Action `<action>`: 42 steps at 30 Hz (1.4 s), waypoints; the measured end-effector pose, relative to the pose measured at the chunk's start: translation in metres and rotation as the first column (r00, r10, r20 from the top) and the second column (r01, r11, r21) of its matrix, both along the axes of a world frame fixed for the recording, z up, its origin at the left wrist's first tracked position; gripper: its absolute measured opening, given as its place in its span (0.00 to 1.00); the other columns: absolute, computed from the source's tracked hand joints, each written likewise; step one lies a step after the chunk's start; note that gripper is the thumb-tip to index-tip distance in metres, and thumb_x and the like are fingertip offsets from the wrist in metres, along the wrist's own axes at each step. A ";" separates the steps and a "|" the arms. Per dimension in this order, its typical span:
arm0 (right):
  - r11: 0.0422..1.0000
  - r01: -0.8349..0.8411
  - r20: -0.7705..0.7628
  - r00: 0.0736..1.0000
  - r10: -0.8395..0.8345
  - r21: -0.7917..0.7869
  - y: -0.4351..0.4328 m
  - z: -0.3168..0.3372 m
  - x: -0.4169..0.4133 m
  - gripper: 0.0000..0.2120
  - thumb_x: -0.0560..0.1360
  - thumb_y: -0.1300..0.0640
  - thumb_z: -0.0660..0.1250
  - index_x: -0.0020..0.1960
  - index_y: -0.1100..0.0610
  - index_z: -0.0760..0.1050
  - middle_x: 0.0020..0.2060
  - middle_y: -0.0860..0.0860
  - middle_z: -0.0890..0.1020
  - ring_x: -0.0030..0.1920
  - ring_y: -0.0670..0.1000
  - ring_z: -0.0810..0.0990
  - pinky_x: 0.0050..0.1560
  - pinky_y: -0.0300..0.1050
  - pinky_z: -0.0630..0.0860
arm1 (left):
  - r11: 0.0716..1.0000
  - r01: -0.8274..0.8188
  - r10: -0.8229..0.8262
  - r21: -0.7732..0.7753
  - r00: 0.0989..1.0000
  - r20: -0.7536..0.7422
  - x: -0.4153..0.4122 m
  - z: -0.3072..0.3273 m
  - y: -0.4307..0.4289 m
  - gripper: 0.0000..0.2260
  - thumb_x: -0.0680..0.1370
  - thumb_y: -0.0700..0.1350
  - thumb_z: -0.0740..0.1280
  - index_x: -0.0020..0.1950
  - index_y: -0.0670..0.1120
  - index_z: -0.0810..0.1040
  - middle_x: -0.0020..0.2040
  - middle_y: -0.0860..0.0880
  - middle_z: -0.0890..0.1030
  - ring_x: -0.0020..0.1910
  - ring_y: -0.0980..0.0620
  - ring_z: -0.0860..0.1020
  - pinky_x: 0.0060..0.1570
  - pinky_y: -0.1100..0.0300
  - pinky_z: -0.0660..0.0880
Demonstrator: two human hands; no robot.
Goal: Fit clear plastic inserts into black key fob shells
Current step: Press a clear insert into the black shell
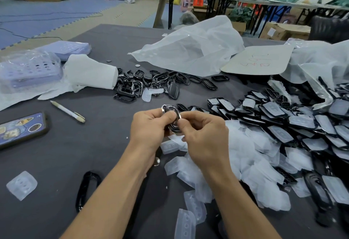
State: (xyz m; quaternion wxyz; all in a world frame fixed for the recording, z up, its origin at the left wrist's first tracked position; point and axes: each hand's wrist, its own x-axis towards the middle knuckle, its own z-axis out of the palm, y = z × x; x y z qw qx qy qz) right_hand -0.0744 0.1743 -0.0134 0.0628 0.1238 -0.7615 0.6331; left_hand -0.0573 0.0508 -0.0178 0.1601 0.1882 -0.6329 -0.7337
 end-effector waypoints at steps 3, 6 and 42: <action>0.994 -0.009 -0.066 0.998 0.016 0.107 -0.007 -0.002 0.004 0.09 0.77 0.61 0.73 0.52 0.50 0.86 0.39 0.34 0.86 0.43 0.38 0.85 0.47 0.33 0.81 | 0.994 -0.105 0.104 -0.016 0.993 -0.047 -0.001 -0.001 -0.003 0.13 0.79 0.36 0.71 0.38 0.48 0.88 0.36 0.44 0.87 0.34 0.49 0.83 0.38 0.54 0.84; 0.982 0.037 -0.157 0.988 -0.008 0.185 -0.011 -0.005 0.008 0.11 0.78 0.62 0.71 0.55 0.49 0.86 0.39 0.29 0.83 0.47 0.35 0.83 0.52 0.31 0.79 | 0.981 -0.148 0.138 -0.123 0.987 -0.081 -0.001 -0.006 -0.003 0.13 0.79 0.37 0.71 0.39 0.52 0.88 0.36 0.47 0.87 0.36 0.49 0.85 0.42 0.51 0.85; 0.942 -0.071 0.296 0.939 0.174 -0.327 0.007 0.009 -0.005 0.11 0.75 0.75 0.67 0.46 0.61 0.83 0.34 0.57 0.85 0.30 0.52 0.82 0.32 0.38 0.77 | 0.999 0.003 -0.004 0.052 1.000 0.019 -0.003 -0.001 -0.005 0.10 0.79 0.30 0.65 0.48 0.42 0.84 0.35 0.44 0.85 0.34 0.44 0.86 0.31 0.54 0.82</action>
